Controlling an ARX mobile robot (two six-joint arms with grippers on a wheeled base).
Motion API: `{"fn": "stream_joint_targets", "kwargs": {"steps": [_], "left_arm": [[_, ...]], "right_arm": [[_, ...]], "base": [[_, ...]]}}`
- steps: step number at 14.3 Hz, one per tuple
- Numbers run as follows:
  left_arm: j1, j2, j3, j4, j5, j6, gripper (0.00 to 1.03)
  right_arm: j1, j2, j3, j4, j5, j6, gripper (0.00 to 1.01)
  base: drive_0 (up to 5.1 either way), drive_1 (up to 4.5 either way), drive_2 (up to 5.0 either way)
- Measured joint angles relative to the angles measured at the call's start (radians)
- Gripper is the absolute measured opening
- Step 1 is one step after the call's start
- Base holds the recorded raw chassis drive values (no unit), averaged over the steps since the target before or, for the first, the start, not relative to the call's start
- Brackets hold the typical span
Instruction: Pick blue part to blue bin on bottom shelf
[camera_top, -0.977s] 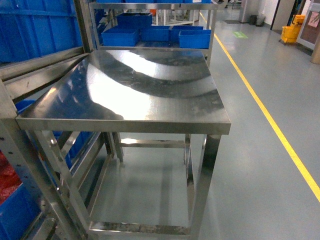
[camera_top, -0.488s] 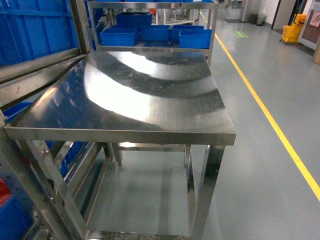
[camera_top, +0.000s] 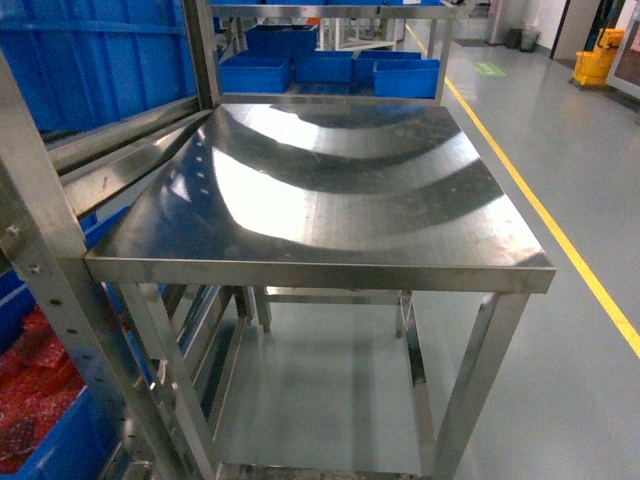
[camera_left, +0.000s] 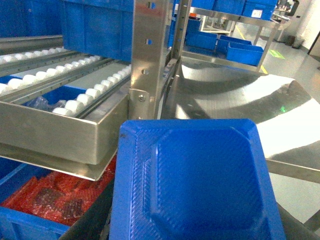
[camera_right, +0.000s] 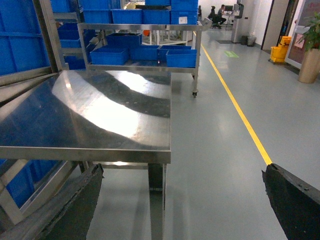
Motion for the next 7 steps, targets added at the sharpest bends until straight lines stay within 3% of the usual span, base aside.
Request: {"fn": "stream_joint_targets", "kwargs": {"steps": [7], "left_arm": [[0.000, 0.000, 0.000, -0.002, -0.002, 0.000, 0.43]], "right_arm": [[0.000, 0.000, 0.000, 0.002, 0.000, 0.000, 0.98]], "base": [[-4.7, 2.74, 2.7]]}}
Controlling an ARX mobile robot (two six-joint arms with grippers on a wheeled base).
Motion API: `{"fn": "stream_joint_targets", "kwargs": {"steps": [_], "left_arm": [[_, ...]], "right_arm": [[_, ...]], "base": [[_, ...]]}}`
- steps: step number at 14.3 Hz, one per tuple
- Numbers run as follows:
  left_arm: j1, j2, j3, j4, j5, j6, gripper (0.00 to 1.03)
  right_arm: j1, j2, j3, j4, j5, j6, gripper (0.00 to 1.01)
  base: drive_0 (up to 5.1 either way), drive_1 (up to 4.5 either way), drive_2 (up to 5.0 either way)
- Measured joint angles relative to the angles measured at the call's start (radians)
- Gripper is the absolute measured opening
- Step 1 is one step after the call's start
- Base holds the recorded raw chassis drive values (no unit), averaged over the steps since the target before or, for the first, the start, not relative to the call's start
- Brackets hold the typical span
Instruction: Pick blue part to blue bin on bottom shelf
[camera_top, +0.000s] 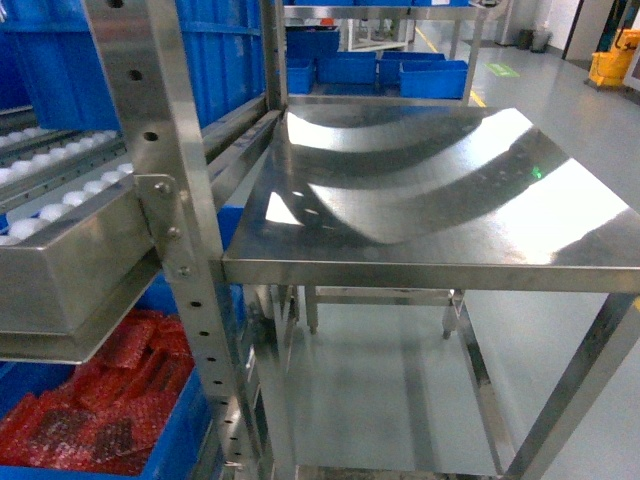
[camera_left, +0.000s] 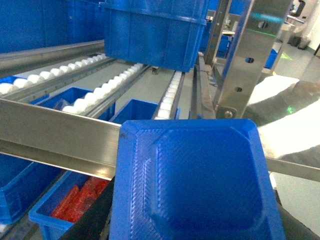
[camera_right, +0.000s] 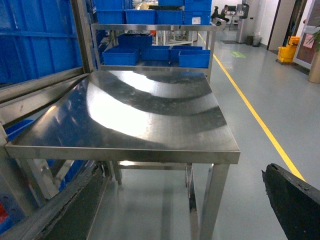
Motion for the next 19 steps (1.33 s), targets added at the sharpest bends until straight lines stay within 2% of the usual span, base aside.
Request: {"fn": "stream_joint_targets", "kwargs": {"steps": [19], "left_arm": [[0.000, 0.000, 0.000, 0.001, 0.000, 0.000, 0.43]], "right_arm": [[0.000, 0.000, 0.000, -0.003, 0.000, 0.000, 0.98]], "base": [[-4.8, 2.61, 2.6]]}}
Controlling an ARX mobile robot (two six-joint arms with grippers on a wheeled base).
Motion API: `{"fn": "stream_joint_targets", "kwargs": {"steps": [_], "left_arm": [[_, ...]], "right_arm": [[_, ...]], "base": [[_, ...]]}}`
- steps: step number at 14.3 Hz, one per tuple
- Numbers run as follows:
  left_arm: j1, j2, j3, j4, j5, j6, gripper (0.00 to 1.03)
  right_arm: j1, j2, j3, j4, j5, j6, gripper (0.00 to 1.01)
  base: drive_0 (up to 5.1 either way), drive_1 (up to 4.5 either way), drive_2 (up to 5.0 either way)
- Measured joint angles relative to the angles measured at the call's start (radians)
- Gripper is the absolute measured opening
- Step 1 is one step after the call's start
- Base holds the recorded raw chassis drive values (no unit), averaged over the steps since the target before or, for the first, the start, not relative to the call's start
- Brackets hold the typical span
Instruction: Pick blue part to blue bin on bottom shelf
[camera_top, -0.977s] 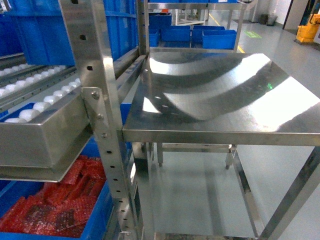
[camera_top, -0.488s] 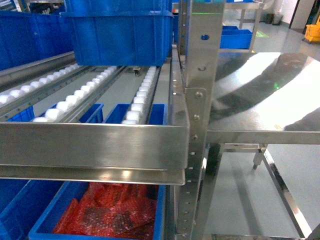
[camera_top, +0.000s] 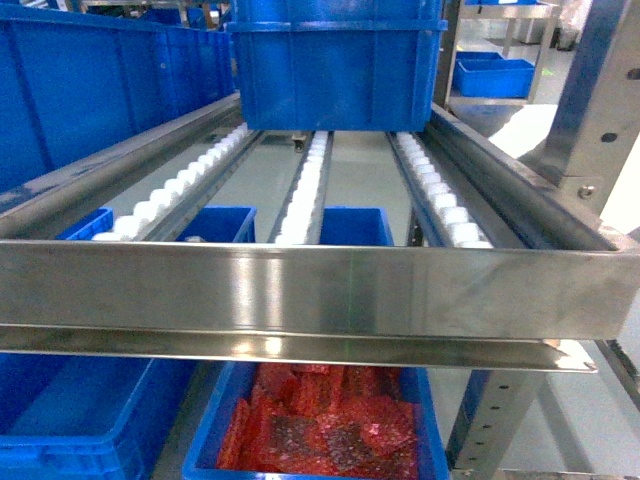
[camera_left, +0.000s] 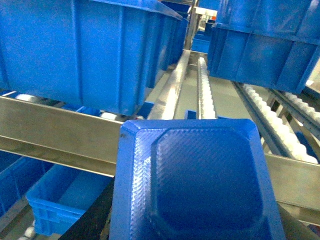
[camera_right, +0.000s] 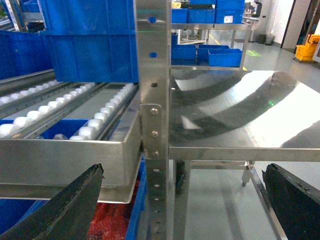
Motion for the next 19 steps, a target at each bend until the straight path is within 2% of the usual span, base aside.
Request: {"fn": "stream_joint_targets", "kwargs": {"steps": [19], "left_arm": [[-0.001, -0.001, 0.000, 0.000, 0.000, 0.000, 0.43]], "right_arm": [[0.000, 0.000, 0.000, 0.001, -0.003, 0.000, 0.98]], "base": [[-4.8, 2.58, 2.6]]}}
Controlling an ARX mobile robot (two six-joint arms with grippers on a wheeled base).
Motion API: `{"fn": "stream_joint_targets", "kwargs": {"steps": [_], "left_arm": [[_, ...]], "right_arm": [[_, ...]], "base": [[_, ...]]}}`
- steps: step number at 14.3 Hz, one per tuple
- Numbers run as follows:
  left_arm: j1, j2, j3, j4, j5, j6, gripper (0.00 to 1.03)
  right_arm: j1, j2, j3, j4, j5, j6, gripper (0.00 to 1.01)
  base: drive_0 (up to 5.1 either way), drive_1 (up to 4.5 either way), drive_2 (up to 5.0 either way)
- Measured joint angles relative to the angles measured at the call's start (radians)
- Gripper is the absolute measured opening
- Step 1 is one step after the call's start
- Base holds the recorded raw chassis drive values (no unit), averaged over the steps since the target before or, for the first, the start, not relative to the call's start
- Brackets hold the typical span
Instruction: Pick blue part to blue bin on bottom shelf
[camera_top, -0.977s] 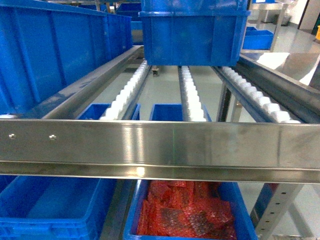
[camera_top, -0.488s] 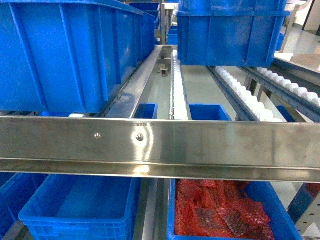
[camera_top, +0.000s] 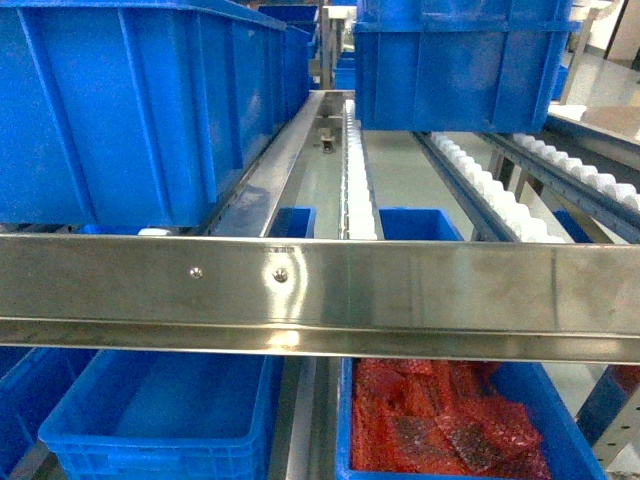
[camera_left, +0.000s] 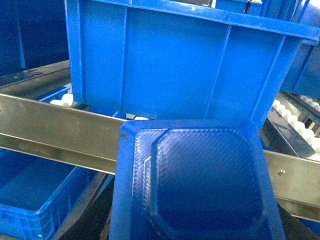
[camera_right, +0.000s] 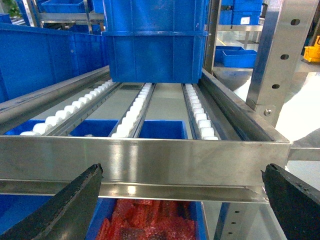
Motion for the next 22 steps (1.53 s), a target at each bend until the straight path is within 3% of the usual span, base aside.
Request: {"fn": "stream_joint_targets", "kwargs": {"steps": [2, 22], "left_arm": [[0.000, 0.000, 0.000, 0.000, 0.000, 0.000, 0.43], [0.000, 0.000, 0.000, 0.000, 0.000, 0.000, 0.43]], "right_arm": [[0.000, 0.000, 0.000, 0.000, 0.000, 0.000, 0.98], [0.000, 0.000, 0.000, 0.001, 0.002, -0.001, 0.98]], "base": [[-4.8, 2.58, 2.6], [0.0, 0.00, 0.0]]}}
